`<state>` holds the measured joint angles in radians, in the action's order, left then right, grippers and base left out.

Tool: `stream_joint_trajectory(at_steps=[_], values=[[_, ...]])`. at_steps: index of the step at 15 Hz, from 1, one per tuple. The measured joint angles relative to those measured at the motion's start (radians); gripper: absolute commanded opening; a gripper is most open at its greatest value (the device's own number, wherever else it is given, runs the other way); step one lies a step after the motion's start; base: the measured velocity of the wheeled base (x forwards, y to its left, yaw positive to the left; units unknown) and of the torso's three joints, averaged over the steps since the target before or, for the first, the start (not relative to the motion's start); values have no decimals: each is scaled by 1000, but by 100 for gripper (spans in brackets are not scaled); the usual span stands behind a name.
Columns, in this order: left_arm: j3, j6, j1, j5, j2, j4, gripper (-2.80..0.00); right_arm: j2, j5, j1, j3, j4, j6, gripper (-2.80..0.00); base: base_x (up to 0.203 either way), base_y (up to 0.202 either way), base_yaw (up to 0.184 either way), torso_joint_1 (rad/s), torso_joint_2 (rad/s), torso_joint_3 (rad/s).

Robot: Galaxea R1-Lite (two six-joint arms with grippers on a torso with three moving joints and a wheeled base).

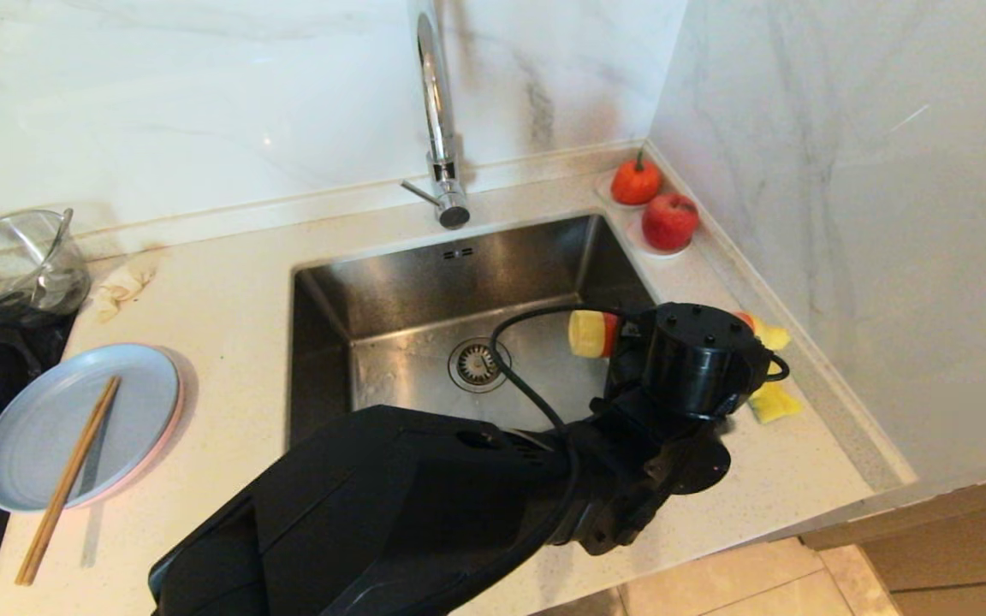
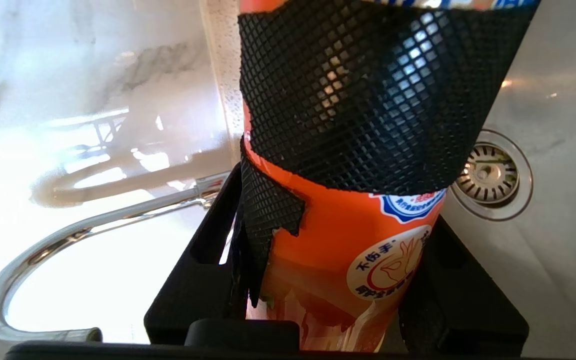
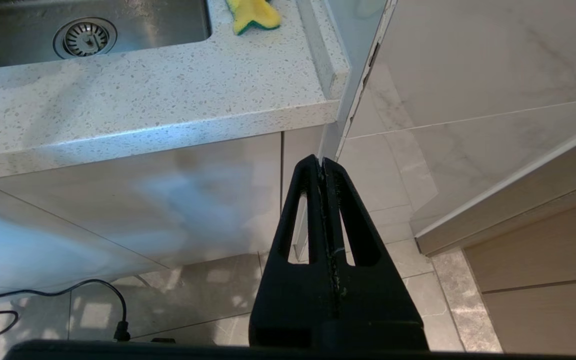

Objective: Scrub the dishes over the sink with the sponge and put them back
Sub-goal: Place the dish soap on the table

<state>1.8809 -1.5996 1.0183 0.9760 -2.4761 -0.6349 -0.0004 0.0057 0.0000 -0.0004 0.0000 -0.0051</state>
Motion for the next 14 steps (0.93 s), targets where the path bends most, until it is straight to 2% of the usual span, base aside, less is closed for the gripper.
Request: stream_joint_trajectory(at_steps=[10, 14], values=[[-17, 7, 0, -1, 15, -24, -280, 0, 0, 0, 0, 0, 0, -280, 0, 0, 0, 0, 0, 0], [-3, 43, 0, 22, 19, -49, -280, 0, 0, 0, -1, 0, 0, -280, 0, 0, 0, 0, 0, 0]])
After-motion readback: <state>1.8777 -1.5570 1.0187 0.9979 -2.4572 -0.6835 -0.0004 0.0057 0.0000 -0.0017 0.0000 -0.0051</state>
